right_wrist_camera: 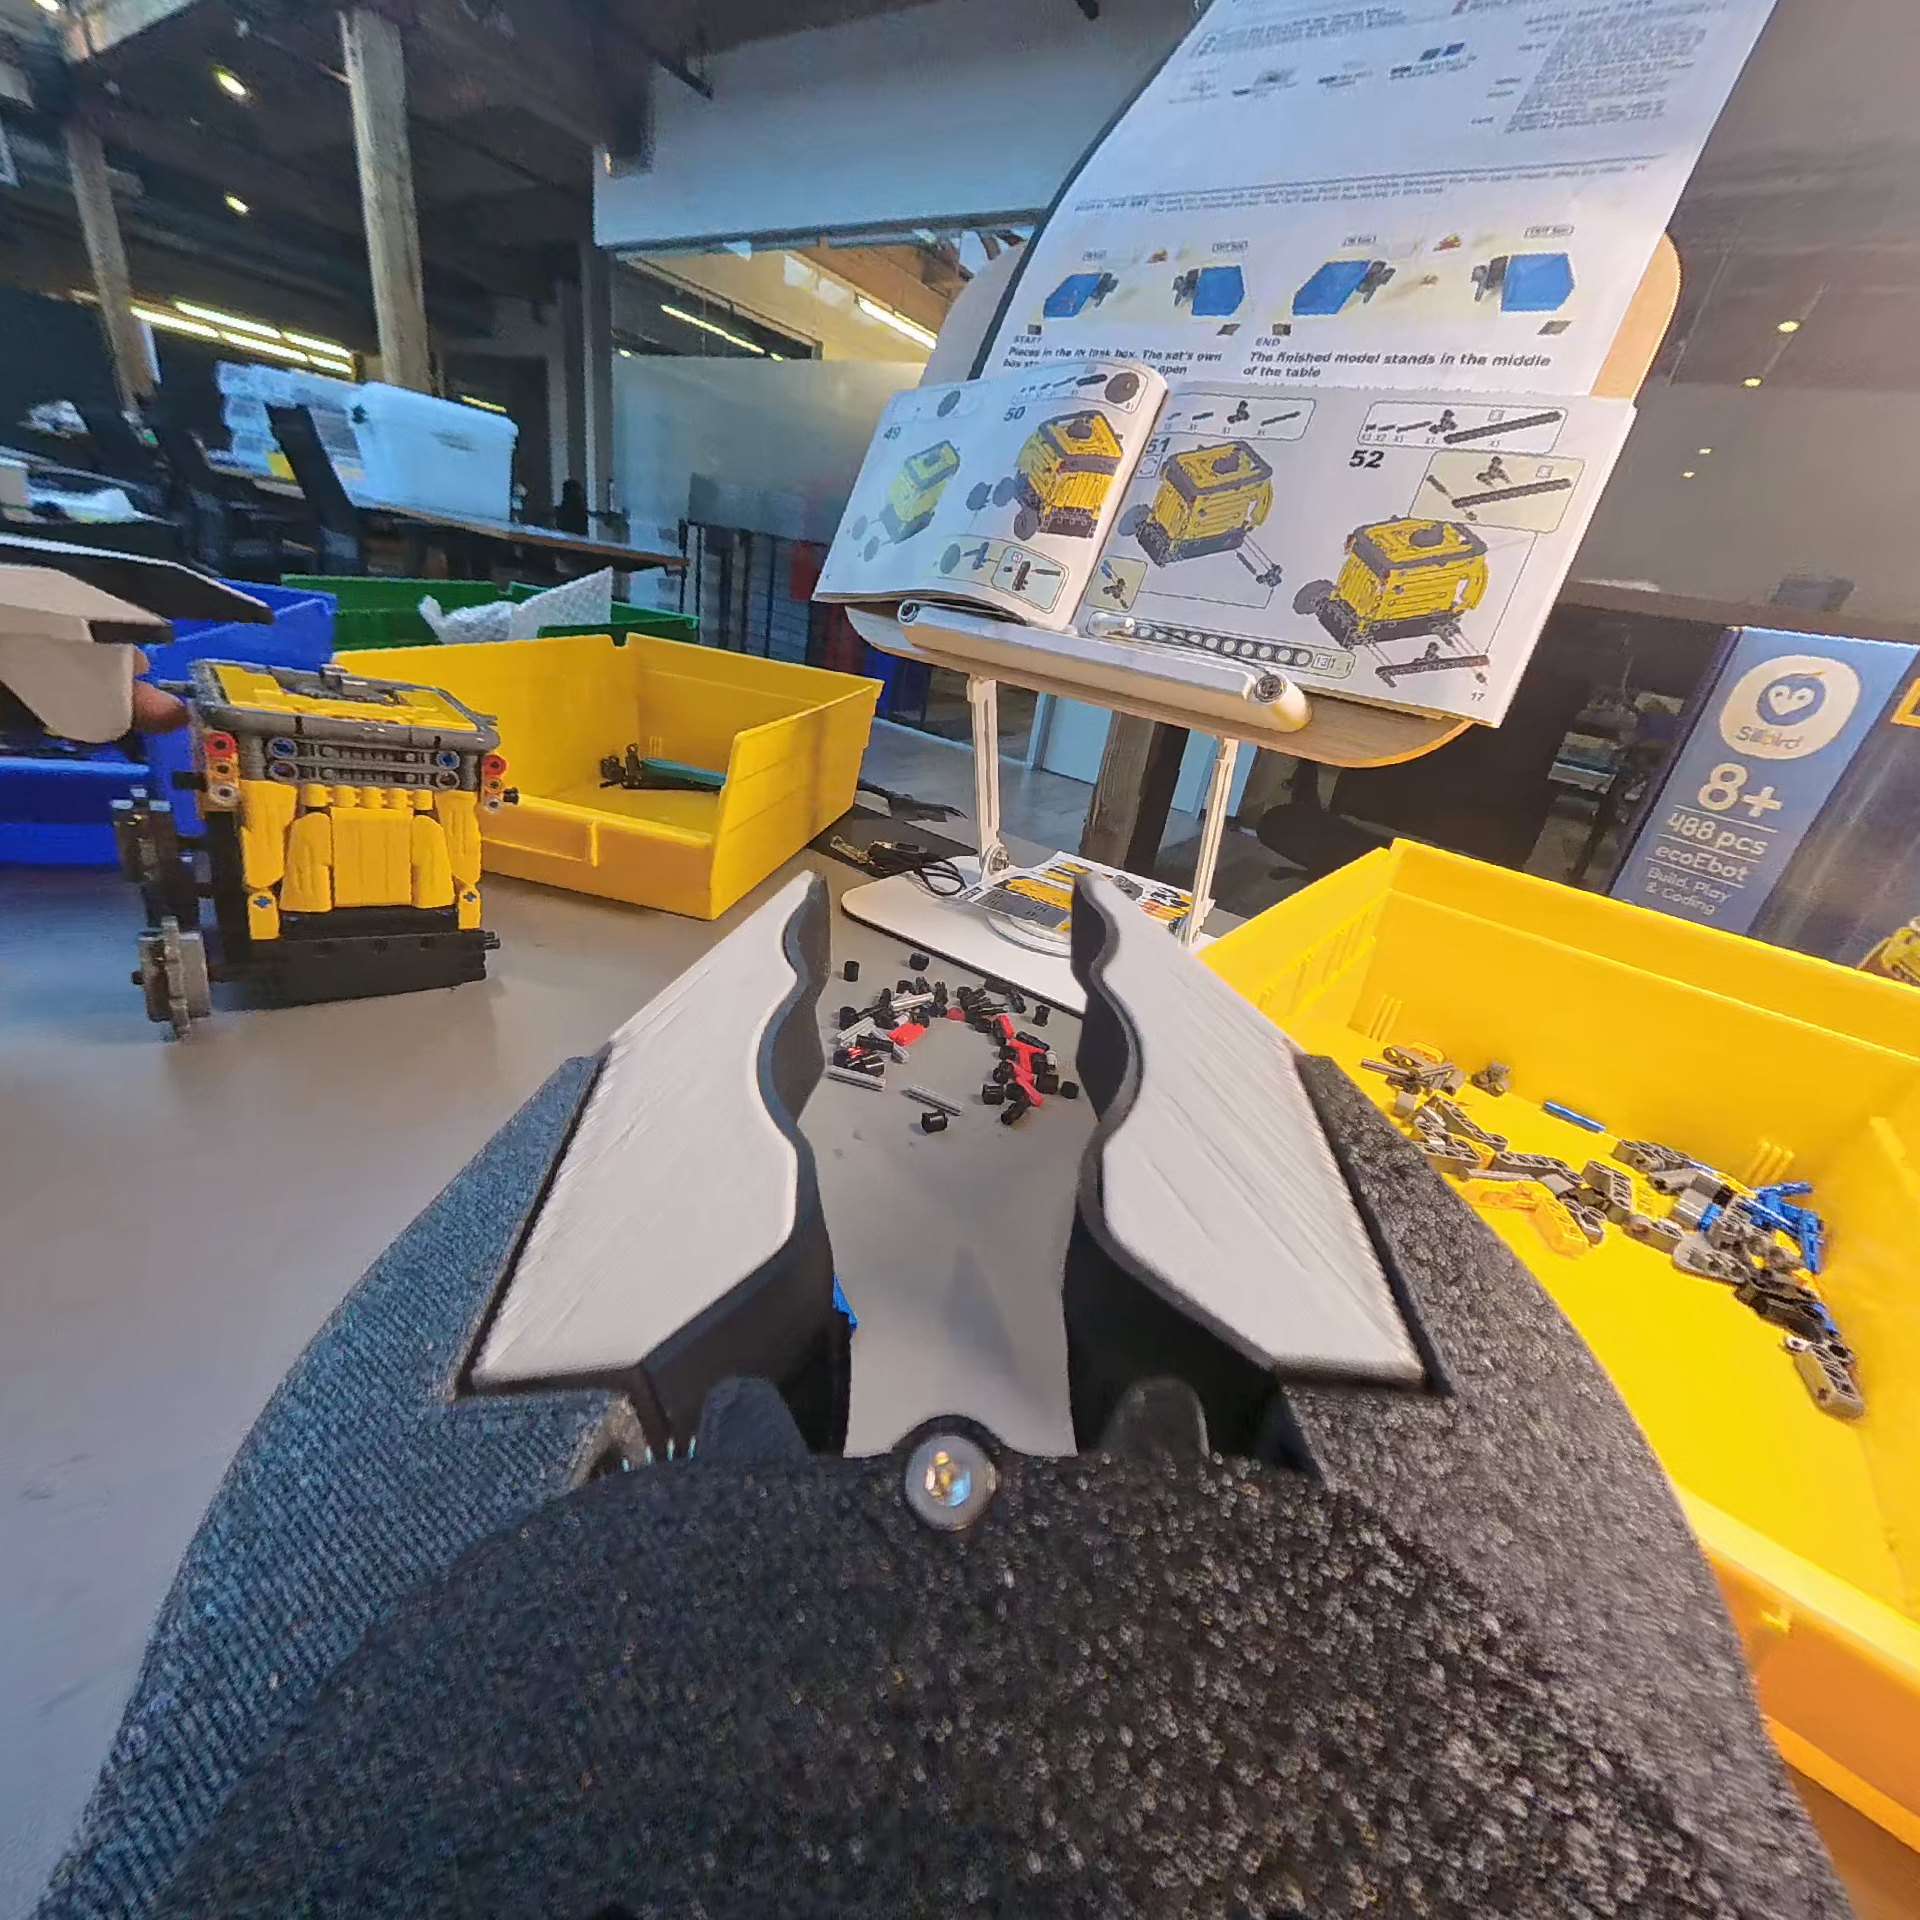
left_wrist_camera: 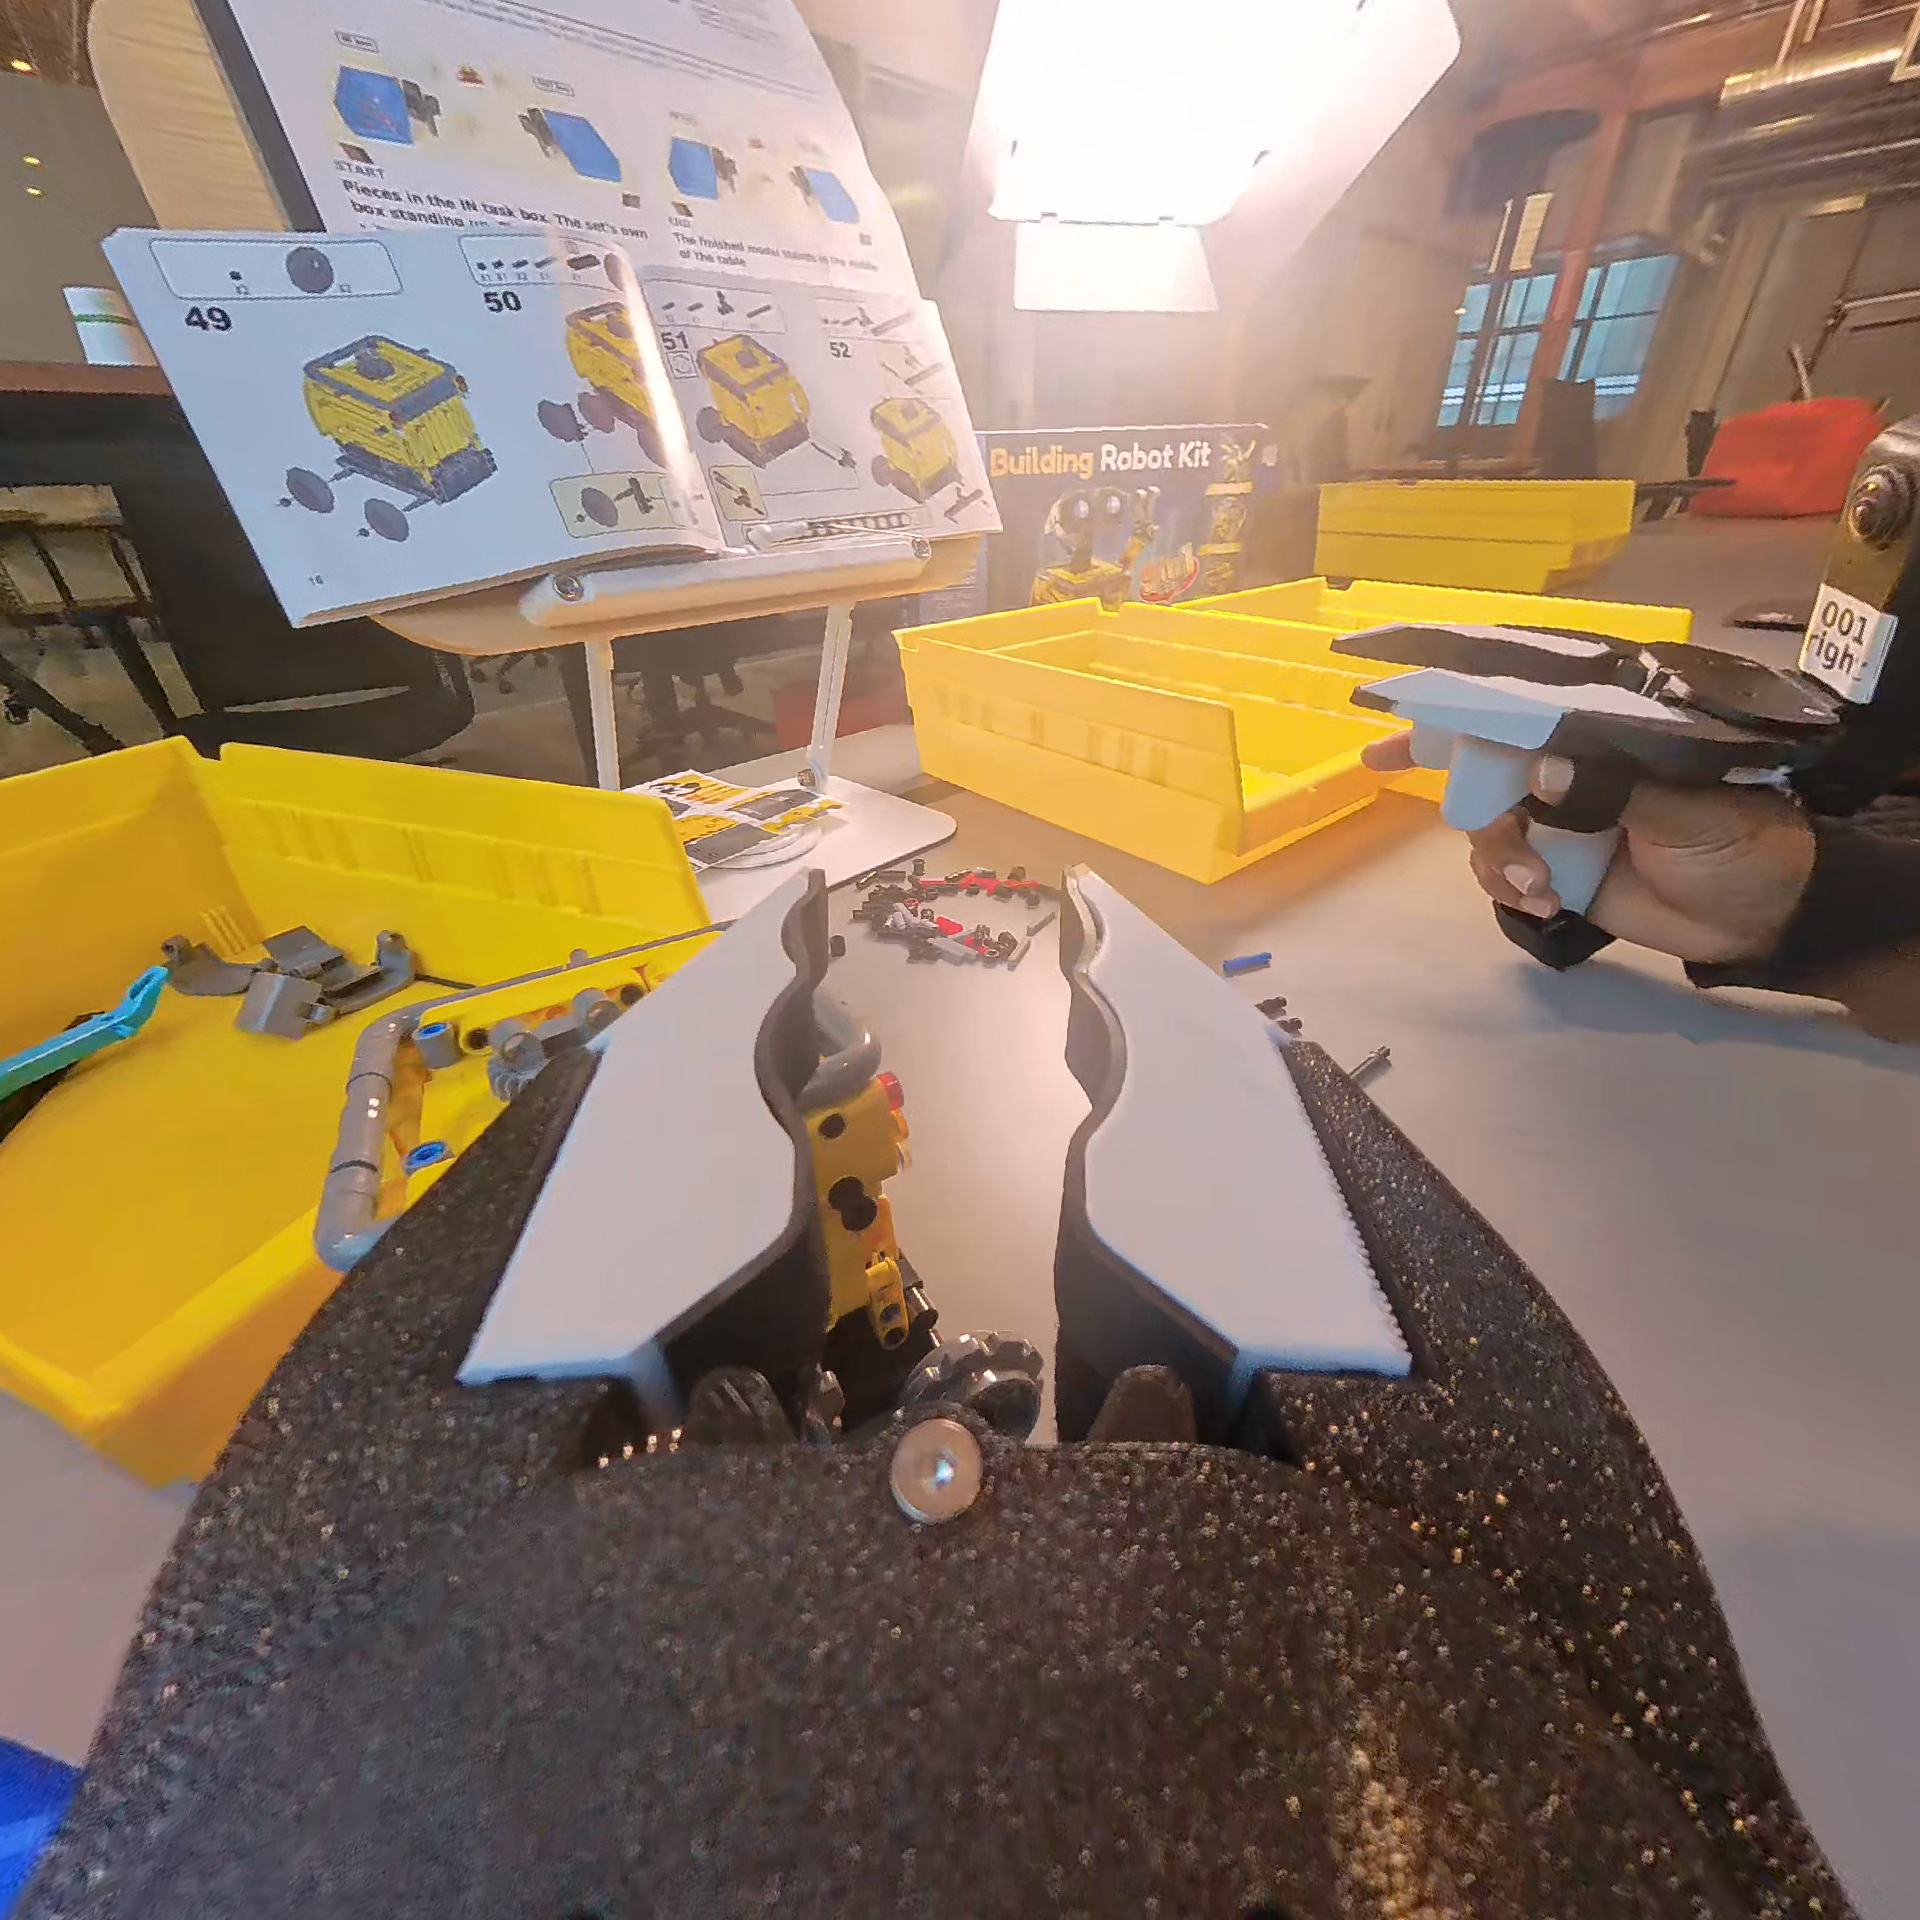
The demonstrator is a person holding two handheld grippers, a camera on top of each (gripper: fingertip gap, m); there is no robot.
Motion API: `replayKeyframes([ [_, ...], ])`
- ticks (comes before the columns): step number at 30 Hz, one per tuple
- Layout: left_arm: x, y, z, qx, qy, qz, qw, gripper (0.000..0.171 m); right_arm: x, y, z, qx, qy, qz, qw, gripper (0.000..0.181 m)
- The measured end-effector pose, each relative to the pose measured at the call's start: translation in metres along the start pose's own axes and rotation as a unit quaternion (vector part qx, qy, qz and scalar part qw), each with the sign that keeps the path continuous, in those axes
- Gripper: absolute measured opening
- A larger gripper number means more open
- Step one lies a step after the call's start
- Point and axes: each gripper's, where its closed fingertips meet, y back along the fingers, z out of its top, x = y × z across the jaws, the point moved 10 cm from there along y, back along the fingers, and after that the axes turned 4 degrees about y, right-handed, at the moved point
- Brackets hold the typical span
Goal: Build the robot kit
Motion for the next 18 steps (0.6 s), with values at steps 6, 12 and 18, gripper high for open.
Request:
replayKeyframes([
  [6, -0.004, -0.002, -0.002, 0.008, -0.011, -0.005, 1.000, 0.043, 0.002, 0.000, -0.001, -0.001, 0.010, -0.004, 1.000, 0.047],
  [12, -0.006, -0.003, -0.003, 0.014, -0.016, -0.009, 1.000, 0.043, 0.008, -0.001, 0.000, -0.001, 0.024, 0.005, 1.000, 0.046],
  [18, -0.008, -0.006, -0.004, 0.022, -0.026, -0.021, 0.999, 0.043, 0.012, -0.001, 0.000, -0.001, 0.039, 0.013, 0.999, 0.046],
])
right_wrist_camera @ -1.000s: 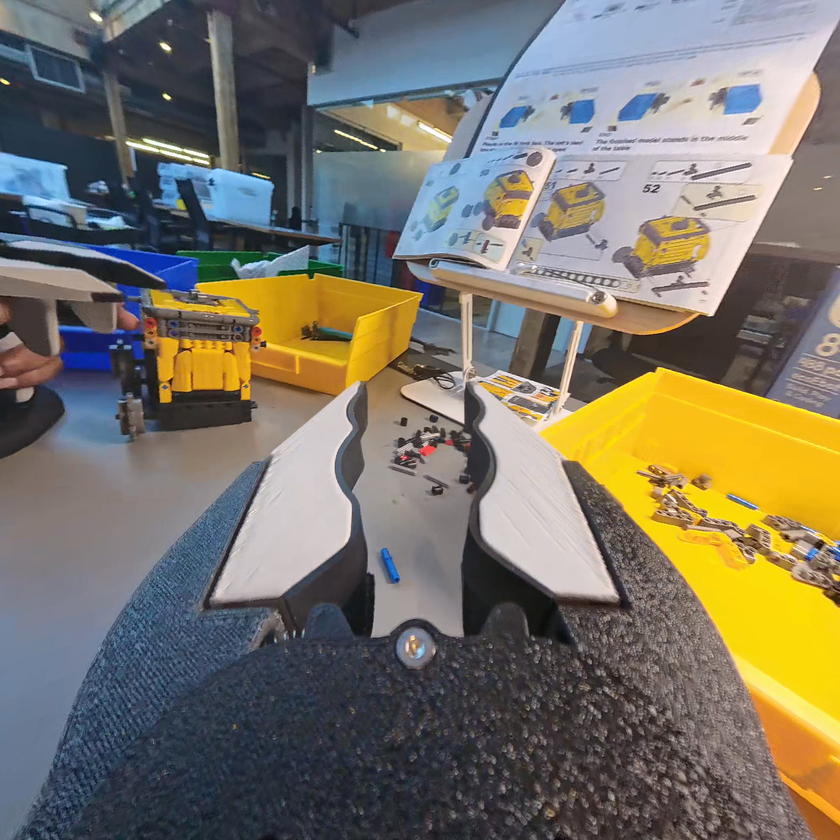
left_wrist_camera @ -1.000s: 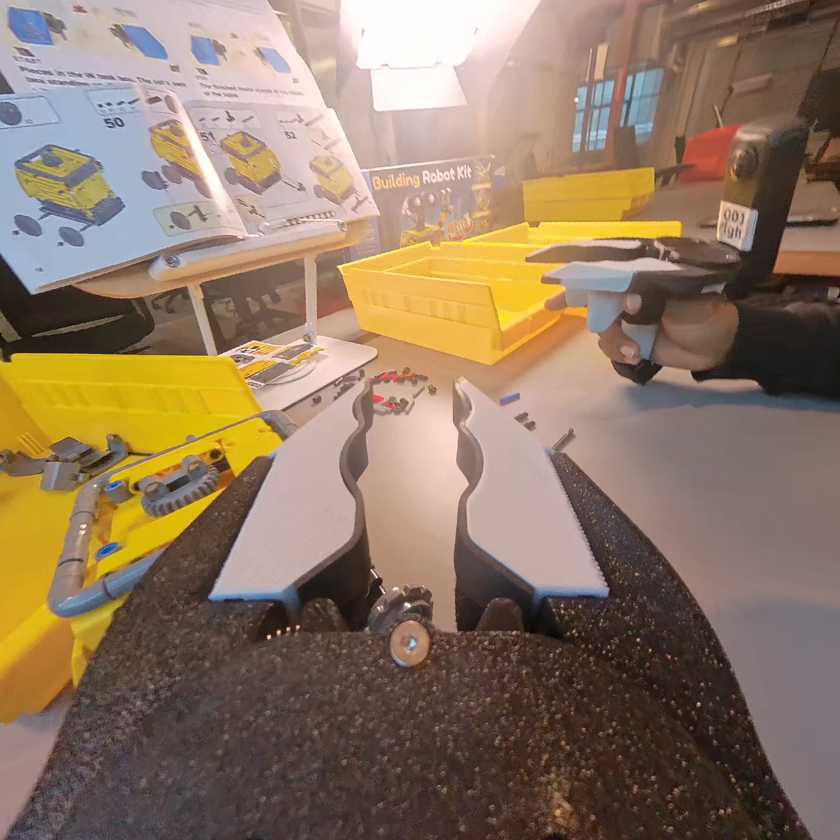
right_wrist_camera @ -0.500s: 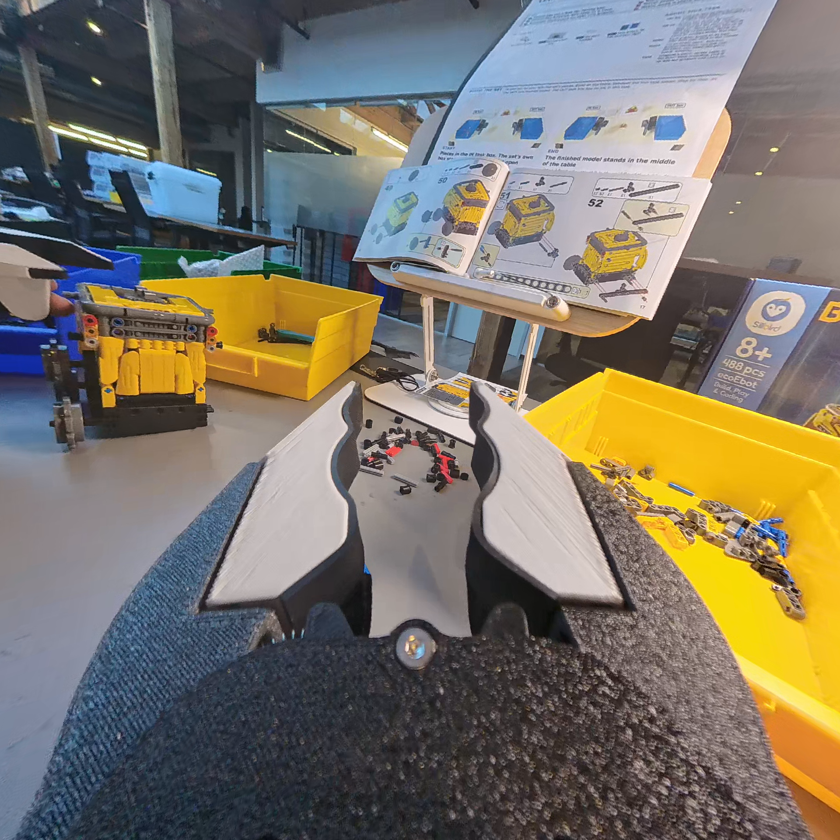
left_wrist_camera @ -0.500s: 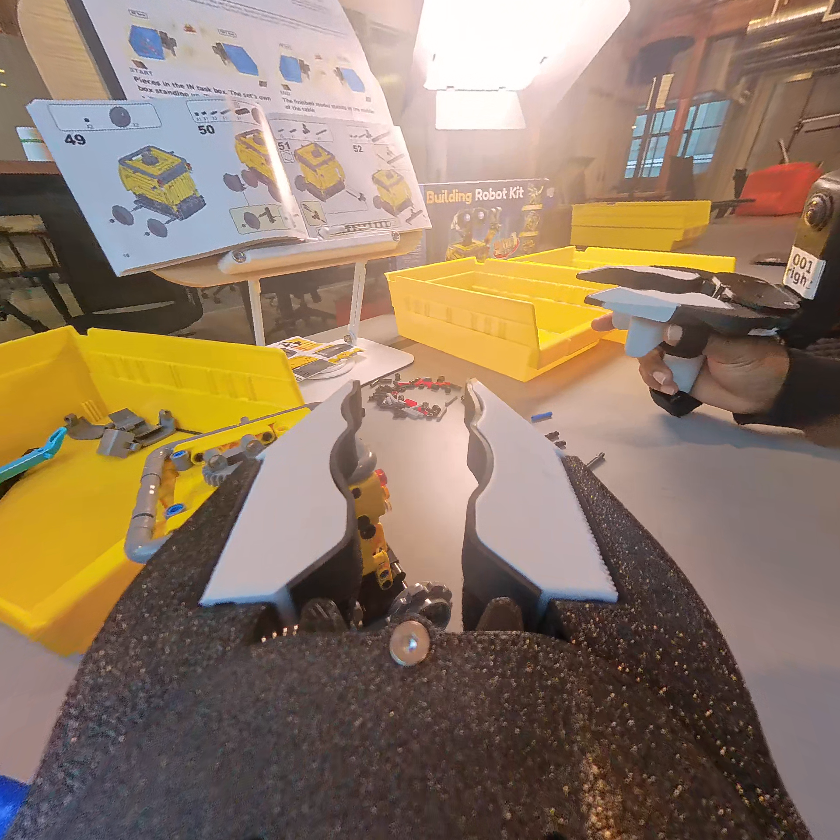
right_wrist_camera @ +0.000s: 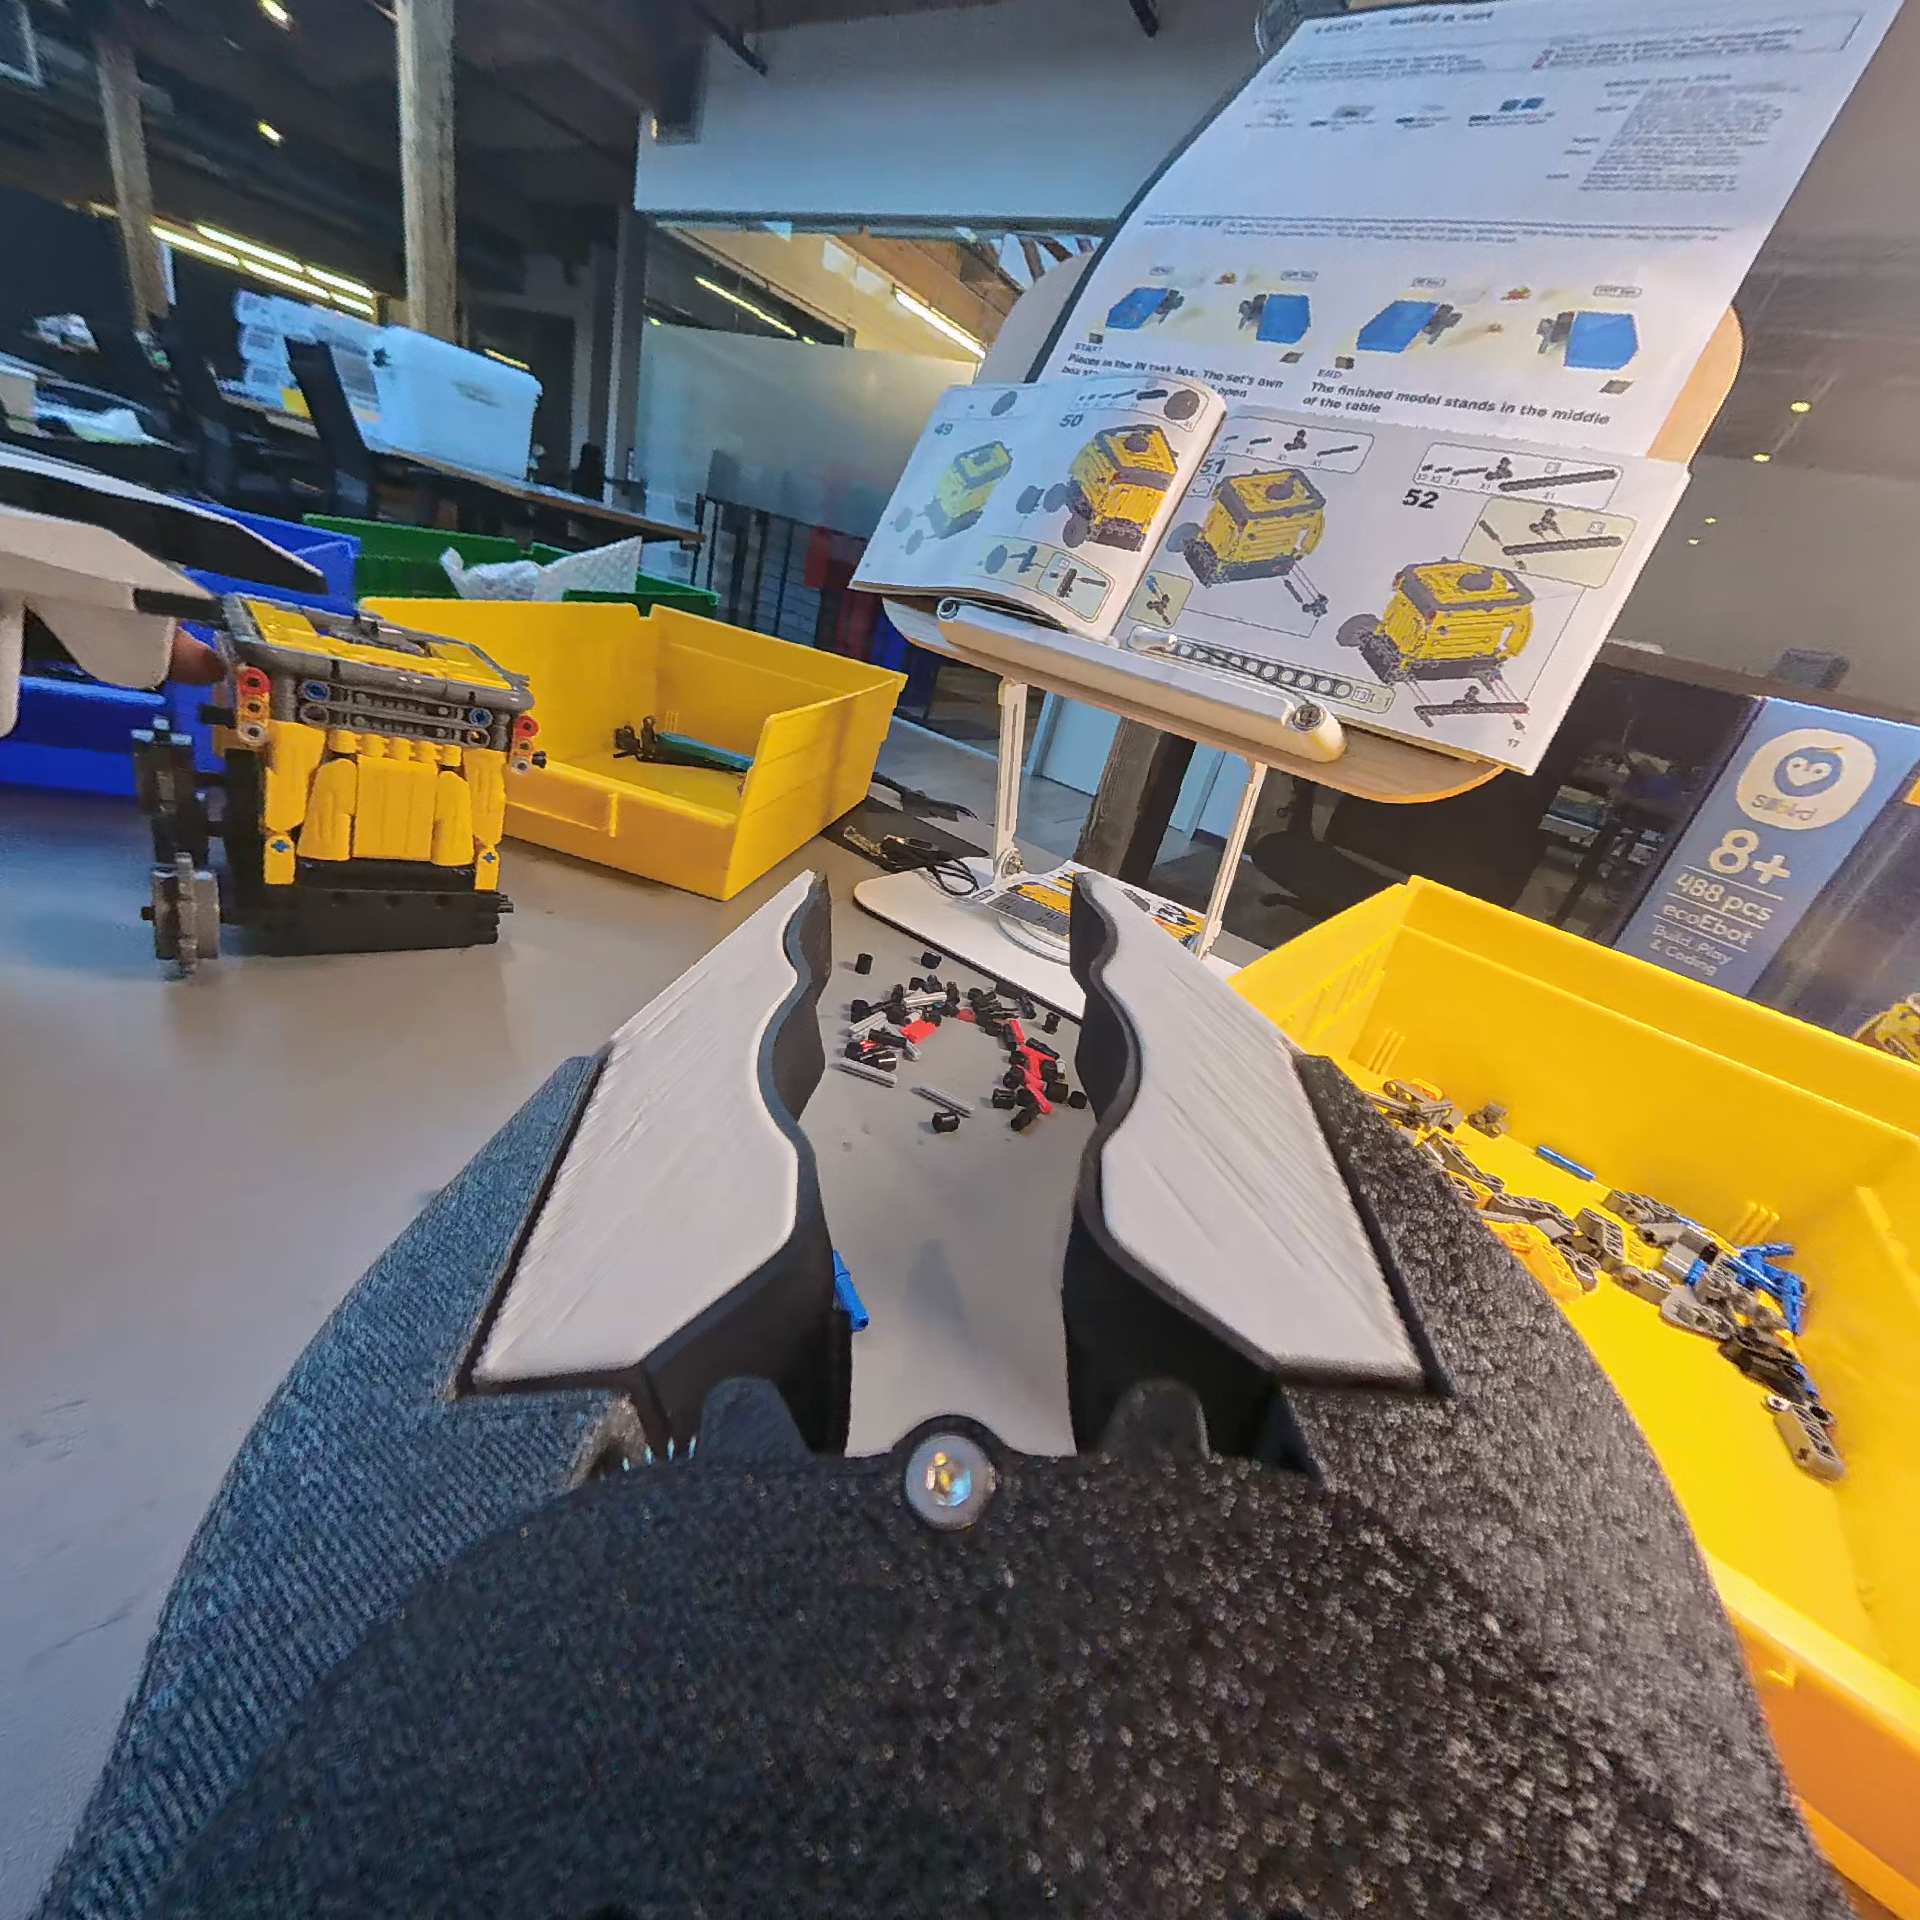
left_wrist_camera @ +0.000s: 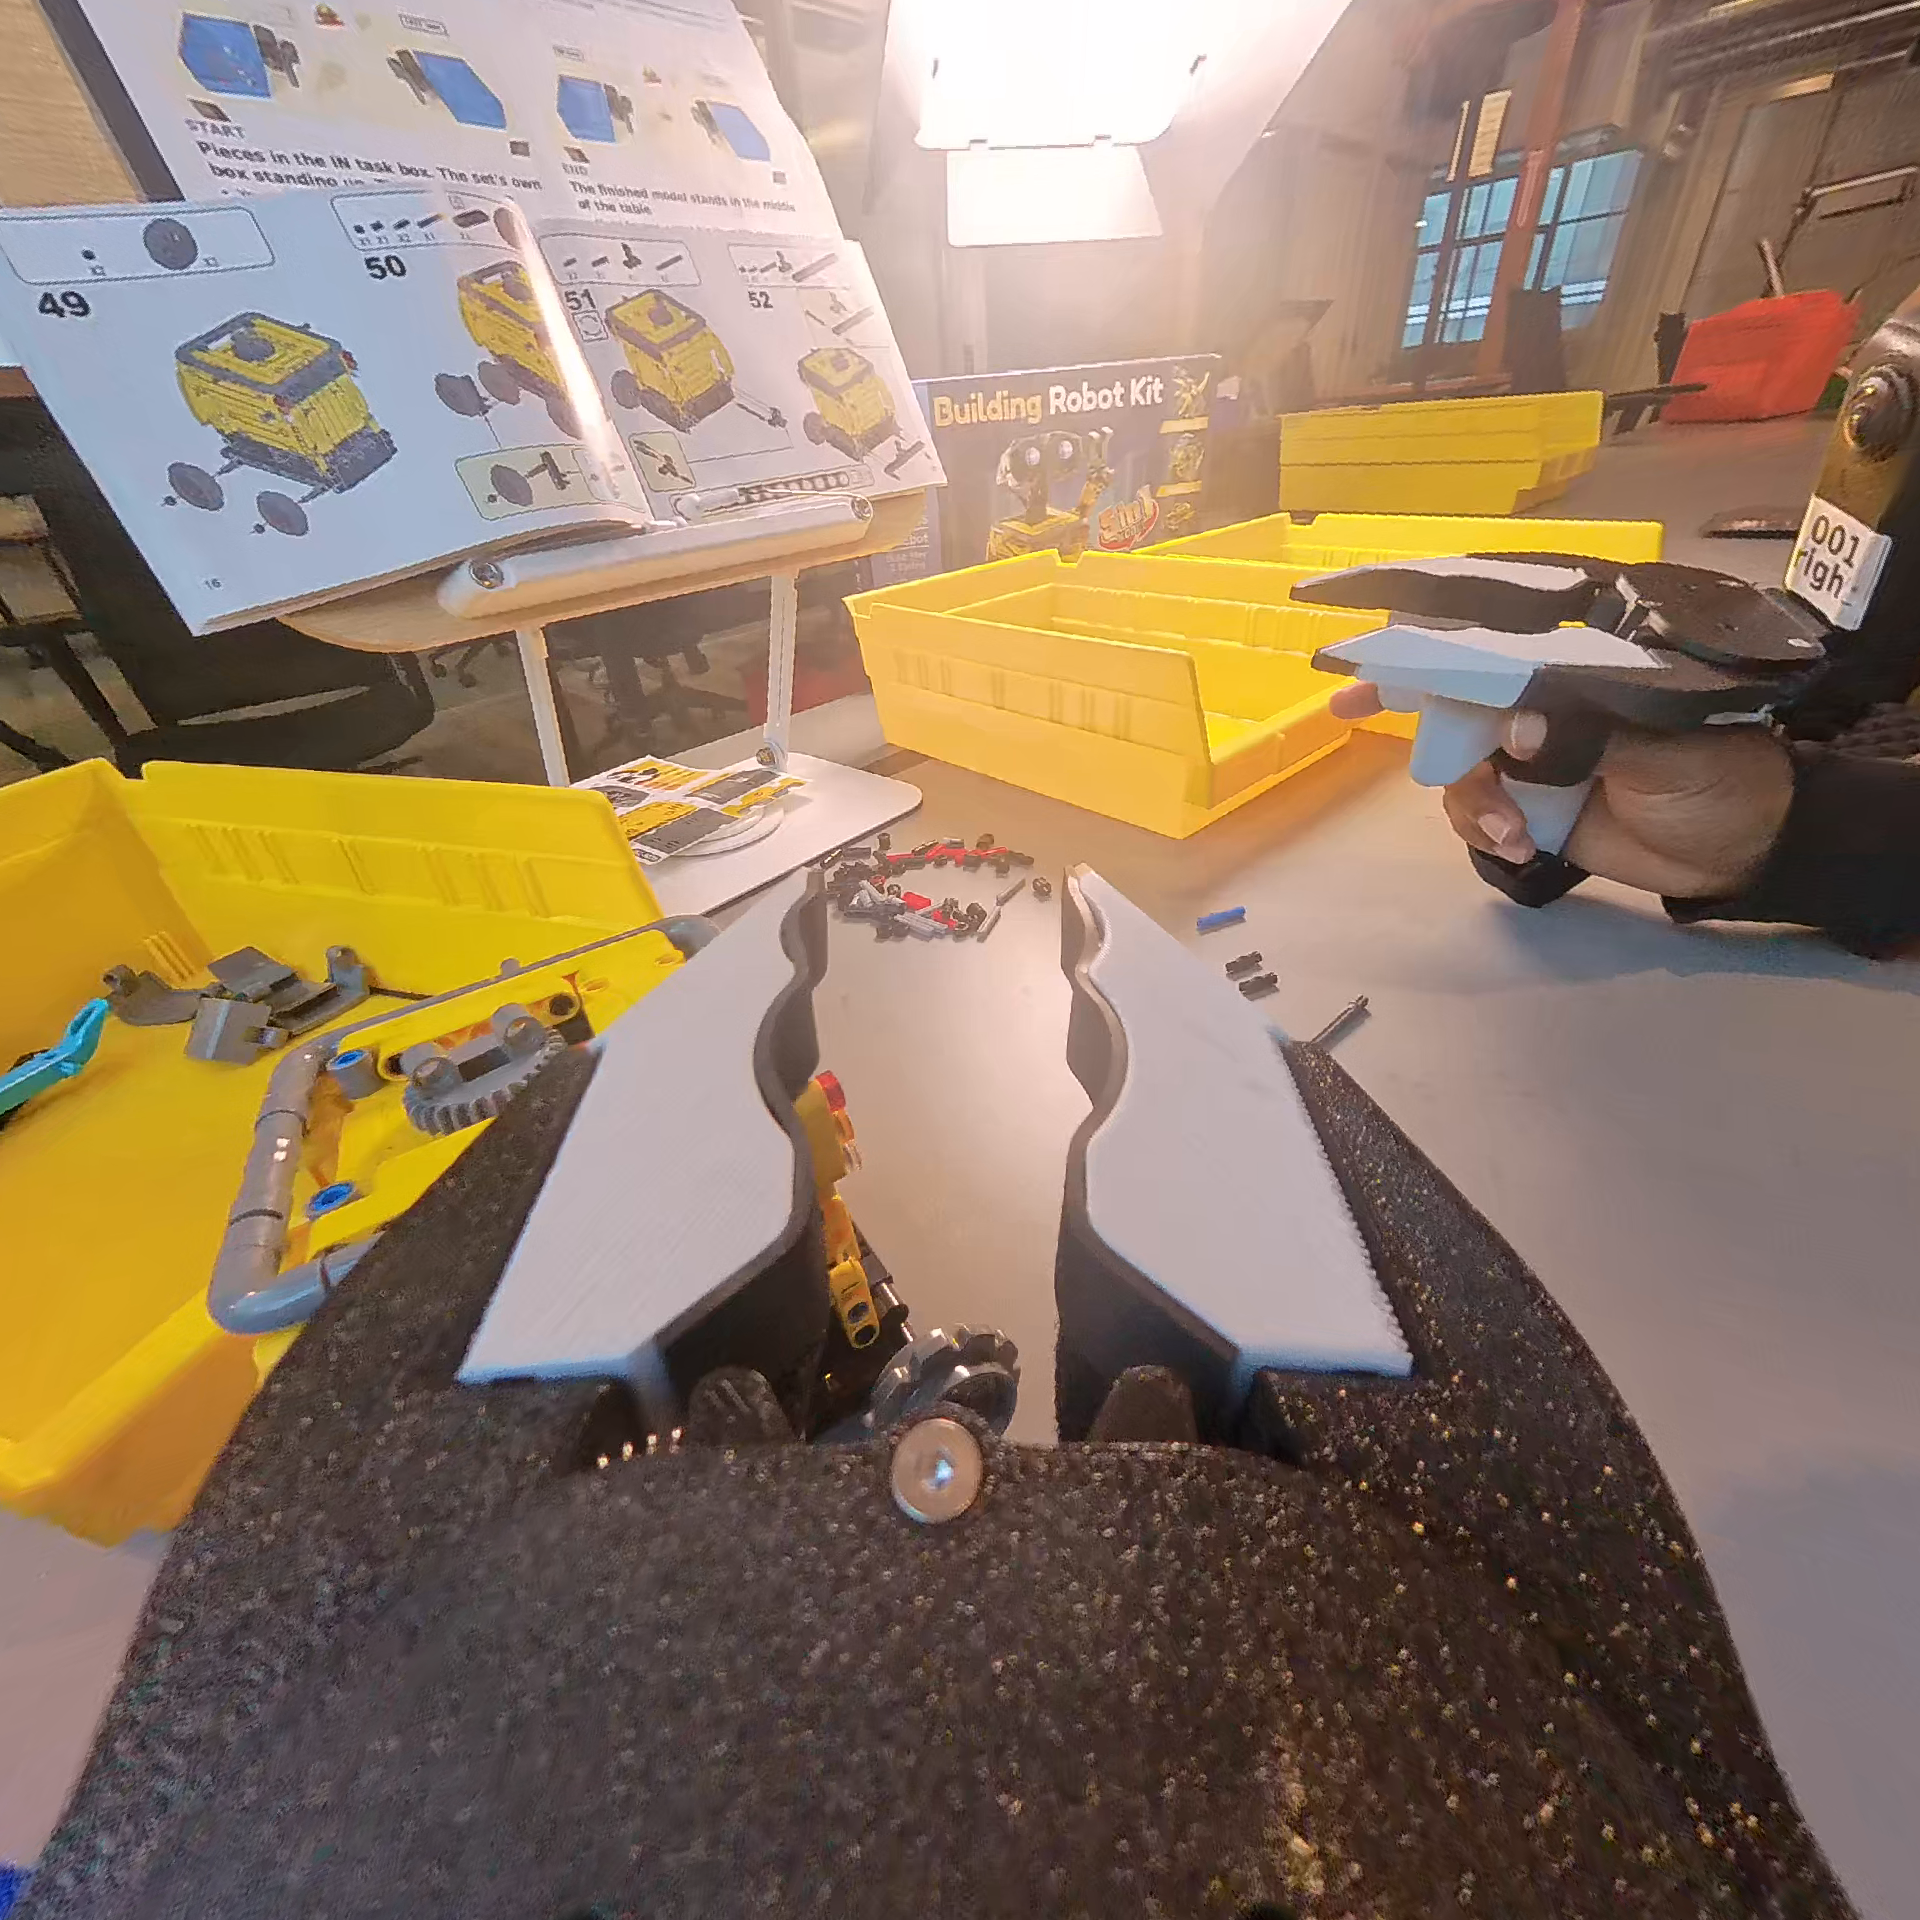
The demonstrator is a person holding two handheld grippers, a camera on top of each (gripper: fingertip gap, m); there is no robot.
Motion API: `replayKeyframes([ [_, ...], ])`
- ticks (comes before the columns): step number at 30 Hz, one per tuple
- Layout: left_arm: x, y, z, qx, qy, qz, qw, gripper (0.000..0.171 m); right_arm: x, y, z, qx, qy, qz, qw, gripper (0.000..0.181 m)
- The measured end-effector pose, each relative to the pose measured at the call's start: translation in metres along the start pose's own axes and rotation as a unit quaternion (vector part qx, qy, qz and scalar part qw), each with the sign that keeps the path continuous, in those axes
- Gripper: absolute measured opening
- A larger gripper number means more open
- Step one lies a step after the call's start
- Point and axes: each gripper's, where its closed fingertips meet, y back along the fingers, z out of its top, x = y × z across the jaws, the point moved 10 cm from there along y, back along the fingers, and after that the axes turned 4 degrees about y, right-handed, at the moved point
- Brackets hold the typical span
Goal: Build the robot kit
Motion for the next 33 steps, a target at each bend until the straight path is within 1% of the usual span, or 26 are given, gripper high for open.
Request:
replayKeyframes([
  [4, -0.002, -0.001, -0.001, 0.005, -0.011, -0.006, 1.000, 0.043, 0.001, -0.001, 0.000, 0.004, 0.004, 0.002, 1.000, 0.045],
  [13, 0.000, 0.000, -0.001, 0.001, 0.003, -0.014, 1.000, 0.043, 0.001, -0.002, -0.001, 0.008, 0.008, -0.002, 1.000, 0.044],
  [26, -0.001, 0.000, 0.000, -0.002, -0.004, -0.011, 1.000, 0.043, 0.001, -0.002, -0.001, 0.008, 0.005, 0.000, 1.000, 0.042],
  [28, -0.001, 0.004, 0.003, -0.016, -0.011, -0.005, 1.000, 0.043, 0.002, -0.003, -0.001, 0.009, 0.009, 0.001, 1.000, 0.042],
  [30, 0.001, 0.011, 0.009, -0.050, -0.025, 0.016, 0.998, 0.043, 0.002, -0.003, -0.001, 0.009, 0.011, 0.002, 1.000, 0.042],
  [32, 0.008, 0.024, 0.019, -0.102, -0.041, 0.068, 0.992, 0.041, 0.002, -0.003, -0.001, 0.009, 0.011, 0.002, 1.000, 0.042],
  [33, 0.014, 0.032, 0.022, -0.118, -0.043, 0.101, 0.987, 0.041, 0.002, -0.003, -0.001, 0.009, 0.011, 0.001, 1.000, 0.041],
])
